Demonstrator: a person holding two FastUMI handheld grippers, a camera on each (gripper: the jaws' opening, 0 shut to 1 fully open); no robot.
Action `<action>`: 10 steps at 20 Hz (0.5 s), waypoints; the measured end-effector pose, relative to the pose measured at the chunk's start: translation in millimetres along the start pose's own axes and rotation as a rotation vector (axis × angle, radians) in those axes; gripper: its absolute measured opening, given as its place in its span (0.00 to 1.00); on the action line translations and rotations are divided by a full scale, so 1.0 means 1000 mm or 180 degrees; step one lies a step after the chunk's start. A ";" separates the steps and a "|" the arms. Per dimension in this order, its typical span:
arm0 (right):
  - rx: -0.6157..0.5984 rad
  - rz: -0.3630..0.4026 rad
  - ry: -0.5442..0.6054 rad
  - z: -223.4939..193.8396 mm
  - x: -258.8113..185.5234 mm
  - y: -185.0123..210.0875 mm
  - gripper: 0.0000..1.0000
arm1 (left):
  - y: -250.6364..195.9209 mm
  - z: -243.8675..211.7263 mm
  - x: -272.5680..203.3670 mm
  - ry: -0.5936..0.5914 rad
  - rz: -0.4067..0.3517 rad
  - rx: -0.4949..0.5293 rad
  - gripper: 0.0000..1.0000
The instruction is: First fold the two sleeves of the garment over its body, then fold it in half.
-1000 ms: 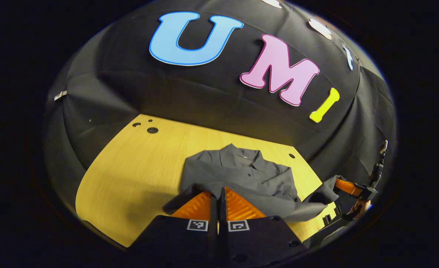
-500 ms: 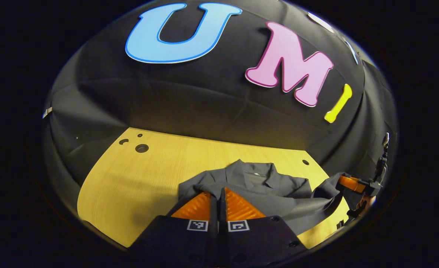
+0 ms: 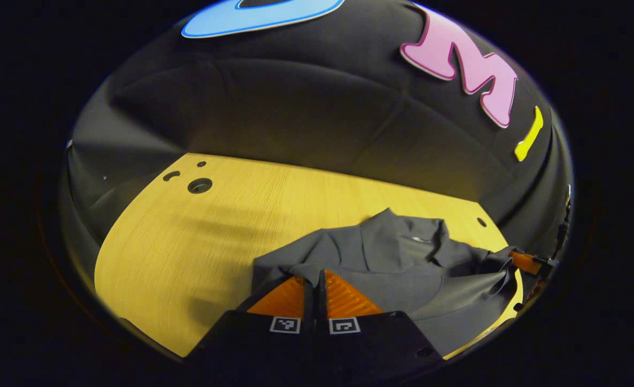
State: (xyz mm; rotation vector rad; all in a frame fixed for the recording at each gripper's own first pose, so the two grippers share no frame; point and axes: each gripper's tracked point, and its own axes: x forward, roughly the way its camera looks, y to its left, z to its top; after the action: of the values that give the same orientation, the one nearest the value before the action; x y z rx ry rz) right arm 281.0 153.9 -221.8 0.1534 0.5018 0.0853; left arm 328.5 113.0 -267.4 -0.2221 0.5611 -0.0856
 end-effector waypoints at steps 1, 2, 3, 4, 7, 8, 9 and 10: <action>0.0048 0.0045 0.0080 -0.007 0.007 0.004 0.07 | 0.003 -0.002 0.004 -0.0004 0.0042 0.0014 0.05; 0.0090 0.0019 0.0185 -0.014 0.012 0.004 0.08 | 0.004 -0.004 0.007 0.0005 0.0084 0.0037 0.05; 0.0123 -0.0012 0.0254 -0.023 0.020 0.004 0.20 | 0.005 -0.008 0.008 0.0020 0.0136 0.0083 0.05; 0.0170 0.0019 0.0306 -0.026 0.023 0.006 0.33 | 0.007 -0.011 0.010 0.0035 0.0191 0.0139 0.06; 0.0262 0.0079 0.0267 -0.020 0.021 0.011 0.64 | 0.008 -0.015 0.011 0.0055 0.0305 0.0255 0.19; 0.0273 0.0074 0.0242 -0.016 0.020 0.011 0.75 | 0.008 -0.016 0.008 0.0045 0.0336 0.0266 0.25; 0.0271 0.0043 0.0216 -0.014 0.017 0.010 0.86 | 0.007 -0.015 0.005 0.0033 0.0334 0.0263 0.40; 0.0265 0.0016 0.0187 -0.009 0.014 0.009 0.87 | 0.007 -0.014 -0.001 0.0023 0.0330 0.0269 0.55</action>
State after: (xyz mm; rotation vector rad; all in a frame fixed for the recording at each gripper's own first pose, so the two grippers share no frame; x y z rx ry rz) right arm 288.0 165.1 -234.9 0.2340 0.5641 0.0739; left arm 320.6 117.7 -280.0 -0.1103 0.5739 -0.0097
